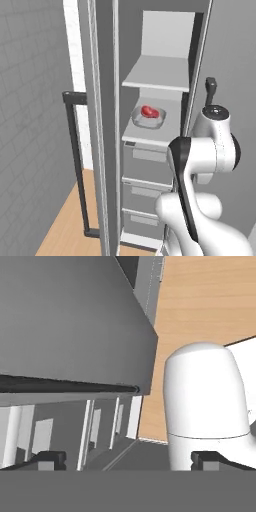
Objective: Take the meat container that has the steak and place it on the second highest rack of the freezer. Then take the vegetable container that has the garlic and potato and place it on the highest rack of the freezer.
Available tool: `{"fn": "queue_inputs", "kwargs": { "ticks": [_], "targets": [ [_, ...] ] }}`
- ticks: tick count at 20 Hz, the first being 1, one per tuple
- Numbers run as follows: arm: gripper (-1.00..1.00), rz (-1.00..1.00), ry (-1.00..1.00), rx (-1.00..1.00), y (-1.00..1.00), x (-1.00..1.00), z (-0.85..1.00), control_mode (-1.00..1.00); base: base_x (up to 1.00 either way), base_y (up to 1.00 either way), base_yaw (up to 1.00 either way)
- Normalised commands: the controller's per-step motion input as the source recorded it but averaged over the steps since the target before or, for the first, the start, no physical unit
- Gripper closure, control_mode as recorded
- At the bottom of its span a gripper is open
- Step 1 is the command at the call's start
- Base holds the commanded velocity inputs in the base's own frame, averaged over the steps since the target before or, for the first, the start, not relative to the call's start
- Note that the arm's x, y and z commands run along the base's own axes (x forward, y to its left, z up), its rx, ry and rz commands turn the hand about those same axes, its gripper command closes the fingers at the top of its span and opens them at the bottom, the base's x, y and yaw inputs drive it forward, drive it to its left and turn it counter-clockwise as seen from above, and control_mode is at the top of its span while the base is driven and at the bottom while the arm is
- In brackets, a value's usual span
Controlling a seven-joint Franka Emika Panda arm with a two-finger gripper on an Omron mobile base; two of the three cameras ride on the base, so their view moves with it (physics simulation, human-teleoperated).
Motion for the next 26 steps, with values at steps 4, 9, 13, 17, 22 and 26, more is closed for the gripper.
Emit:
{"fn": "queue_inputs", "kwargs": {
  "ticks": [4, 9, 13, 17, 22, 26],
  "targets": [
    [-1.00, 0.00, 0.00, 0.00, 0.00, 0.00, 0.00, 1.00, -0.66, -0.78, -0.01],
    [-1.00, 0.00, 0.00, 0.00, 0.00, 0.00, 0.00, 1.00, -0.49, -1.00, 0.00],
    [-1.00, 0.00, 0.00, 0.00, 0.00, 0.00, 0.00, 1.00, -0.34, -1.00, 0.00],
    [-1.00, 0.00, 0.00, 0.00, 0.00, 0.00, 0.00, 1.00, -0.23, -1.00, 0.00],
    [-1.00, 0.00, 0.00, 0.00, 0.00, 0.00, 0.00, 1.00, -0.19, -1.00, 0.00],
    [-1.00, 0.00, 0.00, 0.00, 0.00, 0.00, 0.00, 1.00, -0.01, -1.00, 0.01]
  ]
}}
